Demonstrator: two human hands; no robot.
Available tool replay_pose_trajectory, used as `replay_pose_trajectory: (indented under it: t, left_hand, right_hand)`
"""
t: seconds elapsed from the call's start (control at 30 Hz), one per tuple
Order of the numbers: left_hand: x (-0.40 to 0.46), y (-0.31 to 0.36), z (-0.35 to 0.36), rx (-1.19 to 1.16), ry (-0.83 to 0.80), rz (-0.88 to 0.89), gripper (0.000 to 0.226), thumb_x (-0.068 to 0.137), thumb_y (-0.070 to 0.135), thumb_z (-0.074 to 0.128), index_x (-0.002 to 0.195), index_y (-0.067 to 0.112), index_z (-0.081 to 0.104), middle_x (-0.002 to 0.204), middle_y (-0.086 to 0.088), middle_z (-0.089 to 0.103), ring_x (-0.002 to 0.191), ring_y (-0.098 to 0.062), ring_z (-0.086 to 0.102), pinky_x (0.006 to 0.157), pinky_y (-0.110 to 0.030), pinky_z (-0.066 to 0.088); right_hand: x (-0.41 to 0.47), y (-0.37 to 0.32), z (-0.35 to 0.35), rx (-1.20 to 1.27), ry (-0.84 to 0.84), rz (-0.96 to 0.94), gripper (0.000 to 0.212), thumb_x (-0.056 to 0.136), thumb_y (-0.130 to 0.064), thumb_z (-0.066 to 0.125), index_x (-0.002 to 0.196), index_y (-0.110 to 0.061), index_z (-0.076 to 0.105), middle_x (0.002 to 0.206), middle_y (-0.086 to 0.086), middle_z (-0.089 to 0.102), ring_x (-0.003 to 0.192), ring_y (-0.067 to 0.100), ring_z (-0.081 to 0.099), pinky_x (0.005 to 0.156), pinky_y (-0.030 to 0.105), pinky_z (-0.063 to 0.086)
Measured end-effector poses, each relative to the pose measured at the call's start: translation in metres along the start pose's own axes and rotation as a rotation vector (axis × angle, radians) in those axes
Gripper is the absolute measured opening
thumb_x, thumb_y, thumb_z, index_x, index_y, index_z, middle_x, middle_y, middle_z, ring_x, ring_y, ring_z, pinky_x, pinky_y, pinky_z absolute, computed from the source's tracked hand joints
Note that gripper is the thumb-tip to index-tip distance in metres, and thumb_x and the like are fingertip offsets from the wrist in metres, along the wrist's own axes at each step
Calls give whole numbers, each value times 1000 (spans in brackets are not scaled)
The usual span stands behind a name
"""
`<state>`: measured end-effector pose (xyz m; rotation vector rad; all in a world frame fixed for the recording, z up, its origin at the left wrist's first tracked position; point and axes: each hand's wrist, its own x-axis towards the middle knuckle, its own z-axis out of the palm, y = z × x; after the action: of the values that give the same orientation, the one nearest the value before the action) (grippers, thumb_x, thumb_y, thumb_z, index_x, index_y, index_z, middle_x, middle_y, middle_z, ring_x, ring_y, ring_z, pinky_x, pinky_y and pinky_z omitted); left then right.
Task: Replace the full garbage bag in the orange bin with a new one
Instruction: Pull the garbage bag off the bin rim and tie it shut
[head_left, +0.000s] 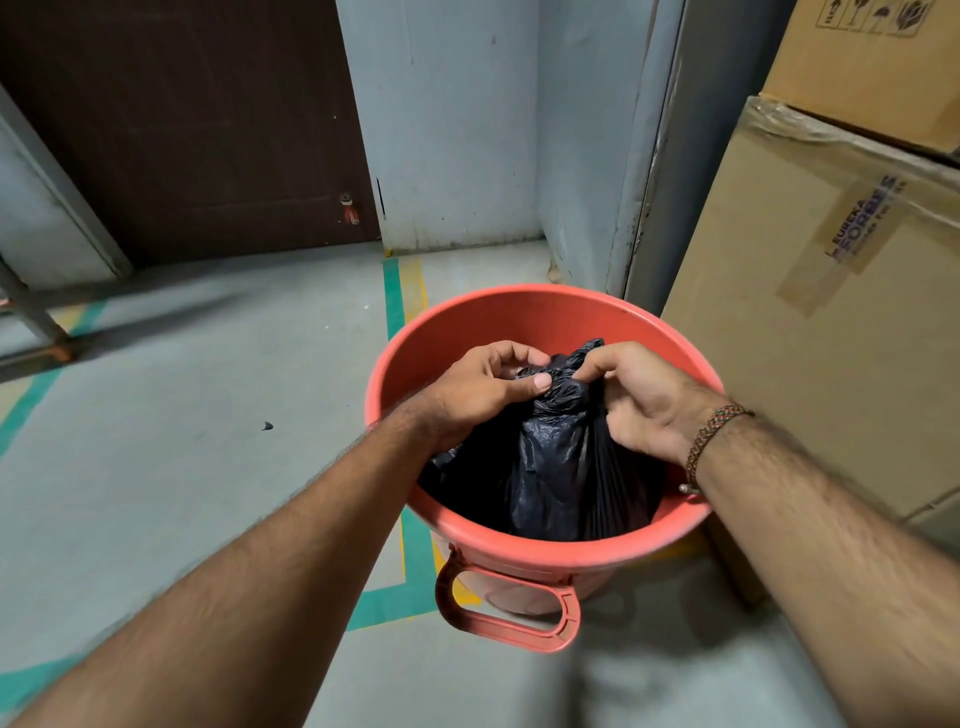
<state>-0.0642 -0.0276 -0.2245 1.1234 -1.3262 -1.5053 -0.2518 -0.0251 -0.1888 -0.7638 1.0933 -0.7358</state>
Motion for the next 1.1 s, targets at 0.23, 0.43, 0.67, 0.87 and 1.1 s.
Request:
replay_pose_trajectory:
  t: [0.23,0.43,0.67,0.87,1.1]
  left_hand:
    - [2,-1,-2,-64,43,-48,25,93,-4,67,116,4,63,91,-13,69,72,-15,68,72,-25,58]
    - [0,0,-3,-75,32,-77,20,92,0,70,111,0,72,95,-16,75,80,-20,71,82,-31,60]
    - [-3,2,-11,-82,85,-115,31,88,4,75,117,-8,70,104,-24,72,91,-28,68,90,-39,58]
    - [-3,10,-13,-219,50,-205,22,97,-1,61,117,-3,71,95,-13,76,82,-20,74,80,-29,63]
    - [0,8,-16,-142,227,-246,21,93,1,68,112,6,78,99,-12,79,90,-22,73,95,-34,59]
  right_hand:
    - [-3,0,-9,-300,4,-105,71,63,16,74,127,-10,57,123,29,68,111,42,70,103,58,53]
    - [-8,4,-5,-695,204,-453,81,51,-18,90,109,-49,44,117,2,60,101,34,70,90,56,58]
    - [-6,4,1,-1044,219,-684,22,81,-19,85,96,-36,82,116,-7,71,112,7,62,104,25,42]
    - [-11,6,-3,-698,179,-437,10,94,-17,73,96,-20,82,90,-1,81,92,16,76,91,33,58]
    - [-14,1,-10,-580,188,-281,15,96,-11,67,95,-6,81,95,13,80,102,33,74,101,45,56]
